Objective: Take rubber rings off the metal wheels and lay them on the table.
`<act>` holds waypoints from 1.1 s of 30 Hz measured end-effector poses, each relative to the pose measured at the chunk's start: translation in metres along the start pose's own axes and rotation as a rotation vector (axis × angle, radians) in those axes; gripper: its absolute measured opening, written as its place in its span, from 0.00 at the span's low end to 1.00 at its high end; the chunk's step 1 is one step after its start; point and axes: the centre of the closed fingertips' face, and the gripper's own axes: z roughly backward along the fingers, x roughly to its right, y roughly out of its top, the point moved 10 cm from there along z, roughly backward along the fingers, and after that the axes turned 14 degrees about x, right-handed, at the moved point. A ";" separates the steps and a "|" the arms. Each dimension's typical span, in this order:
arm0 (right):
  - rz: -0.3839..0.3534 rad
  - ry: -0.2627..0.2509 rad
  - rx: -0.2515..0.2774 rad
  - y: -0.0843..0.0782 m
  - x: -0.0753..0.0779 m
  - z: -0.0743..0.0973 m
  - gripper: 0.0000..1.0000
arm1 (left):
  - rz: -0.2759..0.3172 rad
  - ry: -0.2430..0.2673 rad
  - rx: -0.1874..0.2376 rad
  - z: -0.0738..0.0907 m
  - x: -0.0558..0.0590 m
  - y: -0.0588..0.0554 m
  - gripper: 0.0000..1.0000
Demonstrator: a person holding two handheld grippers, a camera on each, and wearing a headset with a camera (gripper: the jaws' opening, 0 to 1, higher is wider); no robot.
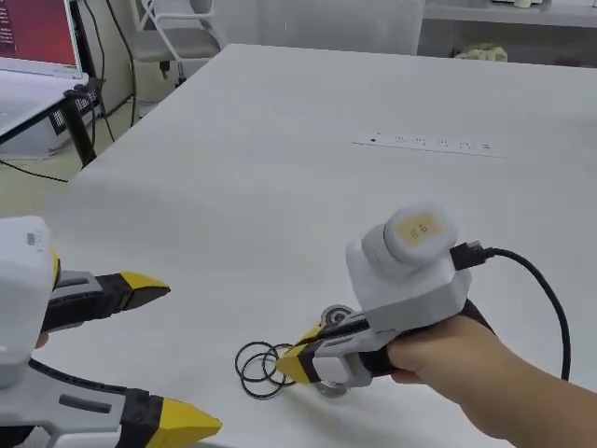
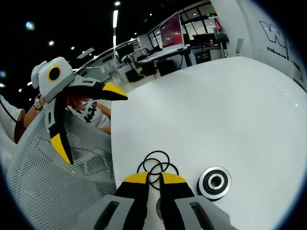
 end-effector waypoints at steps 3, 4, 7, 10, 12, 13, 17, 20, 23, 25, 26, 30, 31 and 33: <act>0.001 -0.008 0.009 0.002 0.002 0.003 0.06 | 0.000 0.001 0.003 0.000 0.000 0.000 0.80; 0.001 -0.008 0.010 0.002 0.002 0.003 0.06 | -0.001 0.001 0.003 0.000 0.000 0.000 0.80; -0.008 -0.019 0.034 0.007 0.005 0.008 0.07 | -0.001 0.002 0.002 0.000 0.000 0.000 0.80; -0.006 -0.027 0.039 0.009 0.007 0.012 0.06 | 0.000 0.002 0.001 0.000 0.000 0.000 0.80; 0.015 -0.041 0.051 0.013 0.010 0.016 0.06 | -0.001 0.002 0.000 0.000 0.000 0.000 0.80; 0.018 -0.048 0.059 0.015 0.011 0.018 0.06 | -0.001 0.002 0.000 0.000 0.000 0.000 0.80; 0.017 -0.063 0.094 0.020 0.017 0.025 0.08 | 0.000 0.002 -0.002 0.000 0.000 0.000 0.79; 0.025 -0.077 0.121 0.024 0.021 0.031 0.08 | -0.011 0.007 -0.001 0.000 0.000 0.001 0.78; 0.032 -0.098 0.151 0.028 0.027 0.038 0.10 | -0.004 0.009 0.008 0.000 0.000 0.002 0.78; 0.021 -0.114 0.176 0.030 0.031 0.043 0.10 | -0.005 0.011 0.012 0.000 0.000 0.003 0.78; 0.015 -0.121 0.189 0.031 0.032 0.046 0.10 | -0.022 0.017 0.021 0.000 -0.001 0.004 0.78; 0.022 -0.139 0.207 0.033 0.037 0.053 0.11 | -0.035 0.017 0.042 0.001 -0.001 0.006 0.78; 0.024 -0.143 0.210 0.033 0.038 0.055 0.11 | -0.037 0.020 0.044 0.001 -0.001 0.006 0.78; 0.028 -0.150 0.215 0.033 0.041 0.058 0.11 | -0.042 0.025 0.048 0.001 -0.003 0.007 0.78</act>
